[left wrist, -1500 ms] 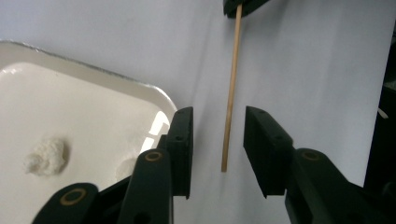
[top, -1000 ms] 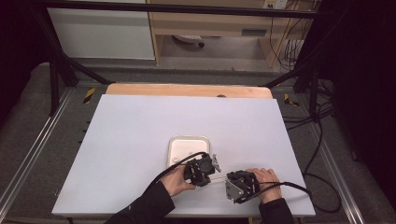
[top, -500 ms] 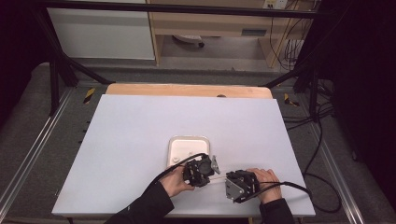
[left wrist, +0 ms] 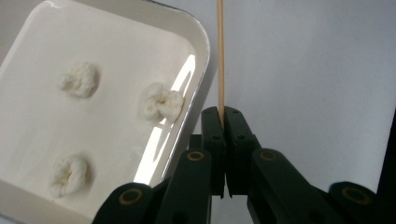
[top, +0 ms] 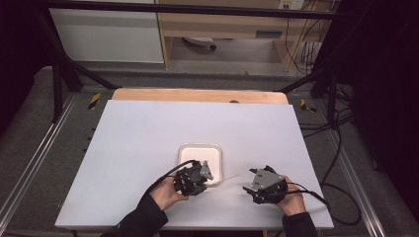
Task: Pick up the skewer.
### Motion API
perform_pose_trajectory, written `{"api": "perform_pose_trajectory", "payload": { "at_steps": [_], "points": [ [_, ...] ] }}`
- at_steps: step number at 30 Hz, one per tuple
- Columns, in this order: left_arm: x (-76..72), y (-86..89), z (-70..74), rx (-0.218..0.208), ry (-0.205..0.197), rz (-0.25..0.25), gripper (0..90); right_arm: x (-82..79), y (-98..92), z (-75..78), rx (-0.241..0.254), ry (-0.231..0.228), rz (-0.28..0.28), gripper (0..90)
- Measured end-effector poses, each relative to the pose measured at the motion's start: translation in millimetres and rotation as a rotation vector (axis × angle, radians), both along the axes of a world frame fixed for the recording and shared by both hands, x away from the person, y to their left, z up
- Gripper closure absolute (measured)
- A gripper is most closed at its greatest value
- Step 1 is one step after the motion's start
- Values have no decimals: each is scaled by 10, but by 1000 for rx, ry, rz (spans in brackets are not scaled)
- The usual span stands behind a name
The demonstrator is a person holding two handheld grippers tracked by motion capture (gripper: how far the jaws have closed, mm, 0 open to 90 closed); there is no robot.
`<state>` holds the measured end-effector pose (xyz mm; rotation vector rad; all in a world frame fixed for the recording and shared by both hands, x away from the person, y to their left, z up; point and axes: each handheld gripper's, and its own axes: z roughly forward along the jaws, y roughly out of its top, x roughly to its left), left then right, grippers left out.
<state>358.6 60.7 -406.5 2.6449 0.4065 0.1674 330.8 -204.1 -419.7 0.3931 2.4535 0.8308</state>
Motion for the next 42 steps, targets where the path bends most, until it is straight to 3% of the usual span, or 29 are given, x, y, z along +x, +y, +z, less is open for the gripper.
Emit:
{"api": "perform_pose_trajectory", "payload": {
  "at_steps": [1, 2, 5, 12, 21, 22, 24, 25, 27, 28, 29, 30, 31, 33, 38, 42],
  "points": [
    [-7, 45, 6, -13, -2, 7, 878, 0, 0, 0, 0, 0, 0, 364],
    [-14, 99, 11, -29, -1, 14, 878, 20, -59, -12, 50, 43, -43, 333],
    [-24, 231, 31, -59, -4, 38, 878, 25, -123, -41, 102, 82, -90, 287],
    [-54, 539, 45, -143, -7, 116, 878, 62, -210, -74, 166, 154, -193, 152],
    [-107, 839, -1, -226, -40, 205, 877, 97, -213, -56, 251, 190, -240, 77],
    [-117, 872, -14, -234, -43, 215, 877, 112, -208, -46, 277, 225, -256, 77],
    [-135, 940, -35, -251, -46, 234, 878, 126, -203, -43, 289, 243, -264, 78],
    [-142, 973, -43, -260, -47, 243, 877, 158, -184, -33, 293, 282, -273, 71],
    [-152, 1035, -54, -284, -53, 259, 877, 173, -165, -31, 295, 295, -273, 70],
    [-155, 1066, -54, -289, -57, 266, 877, 204, -122, -23, 291, 328, -264, 67],
    [-184, 1092, -55, -296, -34, 294, 877, 204, -122, -23, 291, 328, -264, 67],
    [-165, 1120, -62, -307, -58, 281, 877, 213, -93, -20, 289, 323, -260, 62],
    [-185, 1143, -65, -311, -41, 296, 877, 217, -63, -19, 293, 315, -254, 62],
    [-185, 1182, -81, -325, -62, 301, 878, 231, -6, -10, 291, 308, -238, 59],
    [-209, 1268, -100, -351, -68, 317, 877, 286, 148, 27, 287, 286, -220, 40],
    [-226, 1324, -120, -373, -70, 326, 877, 348, 234, 61, 323, 286, -218, 39]
  ]
}}
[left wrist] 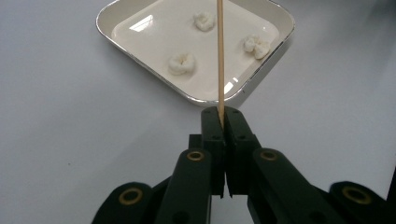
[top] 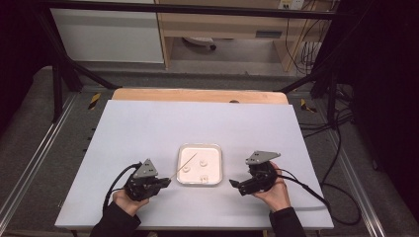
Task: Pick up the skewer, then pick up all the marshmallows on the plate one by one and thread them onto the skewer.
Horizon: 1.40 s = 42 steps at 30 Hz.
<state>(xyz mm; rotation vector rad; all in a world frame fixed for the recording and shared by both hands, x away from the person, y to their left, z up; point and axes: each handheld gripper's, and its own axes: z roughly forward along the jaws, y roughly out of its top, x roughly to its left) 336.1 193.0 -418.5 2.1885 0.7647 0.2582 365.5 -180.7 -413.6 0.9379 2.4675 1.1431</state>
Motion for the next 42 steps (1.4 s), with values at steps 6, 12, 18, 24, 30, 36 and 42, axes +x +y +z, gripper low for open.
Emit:
{"api": "perform_pose_trajectory", "payload": {
  "at_steps": [6, 12, 18, 24, 30, 36, 42],
  "points": [
    [-39, 64, -35, -15, -6, 5, 877, 91, 142, 53, 10, -9, -18, 32],
    [-55, 118, -70, -35, 0, 10, 877, 168, 265, 41, 19, -7, -19, 29],
    [-56, 122, -84, -40, -1, 14, 877, 278, 416, -7, 19, 1, -26, 30],
    [-52, 122, -95, -40, 5, 18, 877, 398, 556, -19, 24, 4, -28, 50],
    [-49, 122, -98, -41, 5, 18, 877, 517, 744, -38, -11, 9, -31, 77],
    [-46, 120, -103, -42, 8, 18, 877, 605, 889, -117, -9, 11, 8, 214],
    [-47, 116, -105, -42, 8, 15, 877, 646, 981, -227, -16, 12, 51, 368]
  ]
}}
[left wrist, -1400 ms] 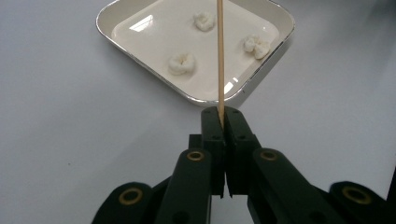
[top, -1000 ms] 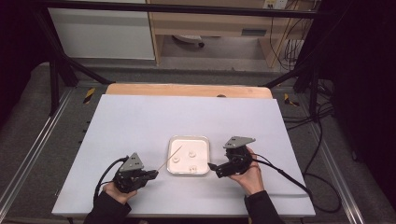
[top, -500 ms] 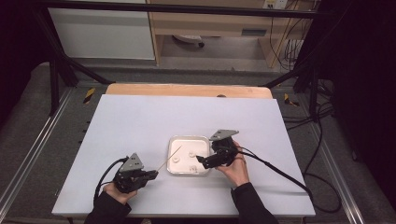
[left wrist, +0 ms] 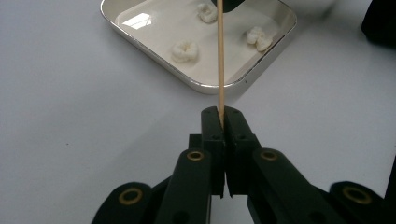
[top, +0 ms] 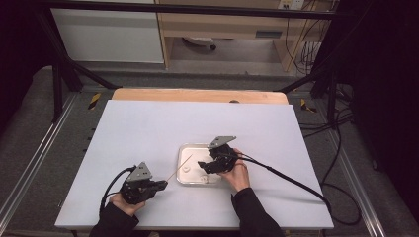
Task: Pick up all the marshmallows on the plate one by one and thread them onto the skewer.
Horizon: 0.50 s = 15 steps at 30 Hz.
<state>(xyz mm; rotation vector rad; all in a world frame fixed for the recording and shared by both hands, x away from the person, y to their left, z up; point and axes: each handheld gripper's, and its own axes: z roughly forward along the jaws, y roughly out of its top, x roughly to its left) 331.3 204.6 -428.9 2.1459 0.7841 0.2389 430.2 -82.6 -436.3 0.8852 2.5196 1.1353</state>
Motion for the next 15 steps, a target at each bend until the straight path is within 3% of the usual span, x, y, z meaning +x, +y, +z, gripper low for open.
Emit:
{"api": "perform_pose_trajectory", "payload": {
  "at_steps": [2, 15],
  "points": [
    [2, -1, 0, 1, 1, 0, 877, 9, 7, -35, -7, 12, 13, 443],
    [3, -18, -5, -1, 0, -2, 877, 20, 33, -103, -6, 25, 38, 617]
  ]
}}
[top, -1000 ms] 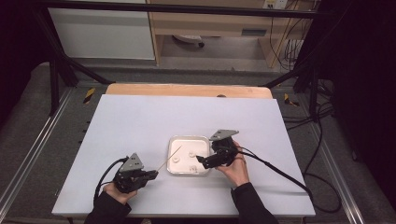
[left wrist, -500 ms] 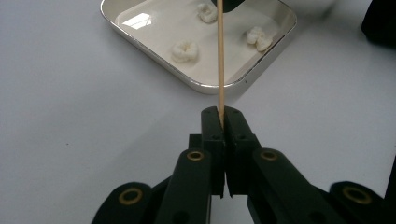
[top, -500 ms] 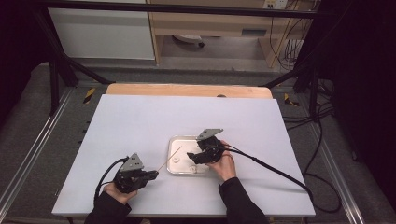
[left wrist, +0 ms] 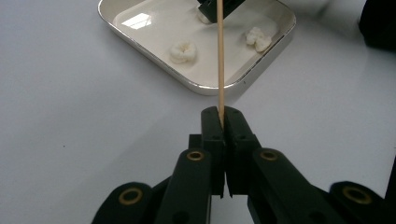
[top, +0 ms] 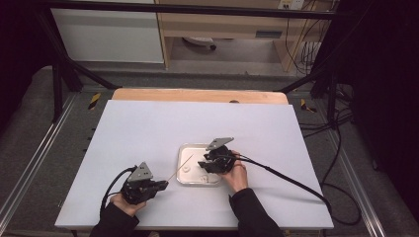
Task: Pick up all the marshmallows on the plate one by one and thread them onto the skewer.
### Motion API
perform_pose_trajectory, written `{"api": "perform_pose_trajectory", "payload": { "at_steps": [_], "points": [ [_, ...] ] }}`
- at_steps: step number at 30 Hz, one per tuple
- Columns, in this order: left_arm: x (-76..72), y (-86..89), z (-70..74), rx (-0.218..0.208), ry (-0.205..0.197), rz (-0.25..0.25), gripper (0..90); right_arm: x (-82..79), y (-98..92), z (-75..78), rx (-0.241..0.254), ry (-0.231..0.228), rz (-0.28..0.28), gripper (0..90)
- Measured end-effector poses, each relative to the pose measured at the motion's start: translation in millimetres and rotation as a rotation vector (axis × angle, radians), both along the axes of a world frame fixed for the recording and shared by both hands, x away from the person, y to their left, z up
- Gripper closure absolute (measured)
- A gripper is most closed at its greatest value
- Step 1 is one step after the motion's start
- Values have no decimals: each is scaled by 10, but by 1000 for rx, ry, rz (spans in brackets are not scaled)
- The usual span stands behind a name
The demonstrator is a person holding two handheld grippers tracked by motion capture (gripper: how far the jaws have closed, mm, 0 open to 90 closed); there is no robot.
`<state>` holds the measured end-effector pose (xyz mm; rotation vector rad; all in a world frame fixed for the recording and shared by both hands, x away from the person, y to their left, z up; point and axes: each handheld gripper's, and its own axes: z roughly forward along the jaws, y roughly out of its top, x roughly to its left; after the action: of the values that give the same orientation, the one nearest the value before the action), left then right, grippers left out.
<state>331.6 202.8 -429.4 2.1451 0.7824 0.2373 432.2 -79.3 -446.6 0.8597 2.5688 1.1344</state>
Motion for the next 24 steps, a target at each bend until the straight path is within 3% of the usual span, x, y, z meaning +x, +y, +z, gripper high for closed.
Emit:
{"api": "perform_pose_trajectory", "payload": {
  "at_steps": [2, 9, 16, 19, 24],
  "points": [
    [-2, -2, 0, -1, -1, 1, 877, -3, 4, -14, -6, 14, 7, 635],
    [-9, -15, -4, -9, -2, 1, 877, -9, 1, -18, -11, 1, 10, 703],
    [-19, -24, -6, -15, -4, 1, 877, -24, -45, 77, 27, 33, 9, 747],
    [-23, -35, -10, -15, -3, 0, 877, -53, -89, 180, 71, 35, 8, 745],
    [-23, -54, -21, -10, -1, -2, 877, -66, -97, 202, 50, 25, 15, 684]
  ]
}}
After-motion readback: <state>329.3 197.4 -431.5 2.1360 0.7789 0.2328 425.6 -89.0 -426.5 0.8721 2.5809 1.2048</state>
